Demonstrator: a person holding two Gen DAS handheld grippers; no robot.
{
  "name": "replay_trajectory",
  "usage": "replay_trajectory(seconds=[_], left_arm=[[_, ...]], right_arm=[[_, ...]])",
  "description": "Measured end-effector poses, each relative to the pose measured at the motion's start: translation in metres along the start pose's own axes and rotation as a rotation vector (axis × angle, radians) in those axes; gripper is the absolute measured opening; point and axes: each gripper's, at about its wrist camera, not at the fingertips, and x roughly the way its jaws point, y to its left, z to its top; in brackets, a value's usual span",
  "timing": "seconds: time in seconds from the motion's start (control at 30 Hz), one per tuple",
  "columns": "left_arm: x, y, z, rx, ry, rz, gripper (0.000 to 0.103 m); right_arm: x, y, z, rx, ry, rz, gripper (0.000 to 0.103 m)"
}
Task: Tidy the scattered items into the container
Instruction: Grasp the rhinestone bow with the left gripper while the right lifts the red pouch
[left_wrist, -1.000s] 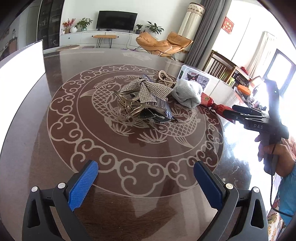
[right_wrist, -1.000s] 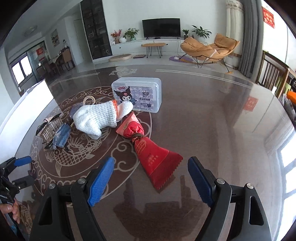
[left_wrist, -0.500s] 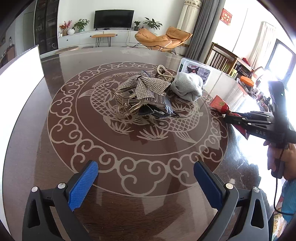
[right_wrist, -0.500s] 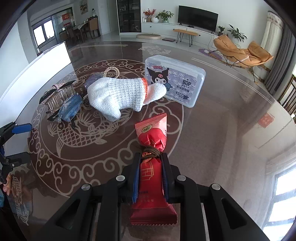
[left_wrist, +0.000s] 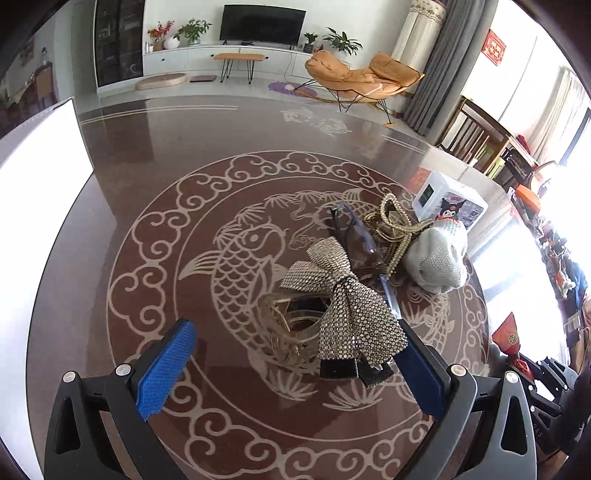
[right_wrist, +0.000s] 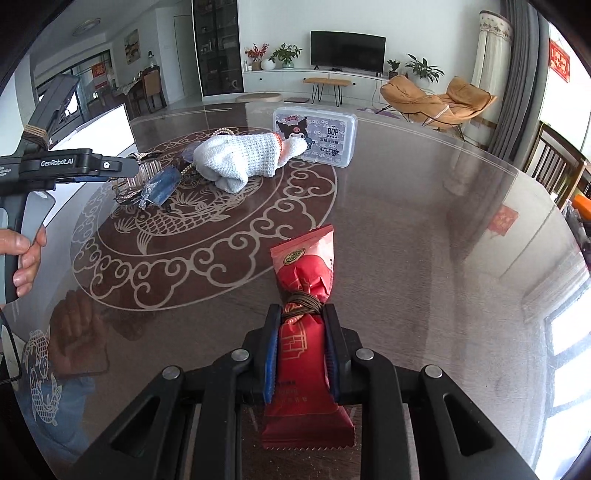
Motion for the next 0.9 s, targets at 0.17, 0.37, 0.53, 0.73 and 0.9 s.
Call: replay_trajectory(seconds=[0.17,0.37,0.53,0.73,0.9], left_arm=[[-0.019,0.018,-0.010,0.034,-0.019,-0.027,0.103],[0.003,-0.011,0.001,0.227,0.025,-0.038,0.103],[0.016,-0.012,0.012,0.221,0.038,-0.105,0.061],[-0.017,-0.014,-0.007,0.189,-0.026,-0.096,0.047],[-0.073,-0.023,-0.056,0.136,-0.077,-0.146,0.047]], right_arm=[[0.000,0.002,-0.001,-0.006,0.000,-0.007,0.023],[0.000,0.002,-0.001,-0.009,0.001,-0.011,0.023],[0.000,0.003,0.000,-0.009,0.001,-0.012,0.023],[-0.003,0.002,-0.002,-0.002,-0.015,-0.021,0.022],[-0.033,0.010,-0.012,0.171,-0.056,0.158,0.022]])
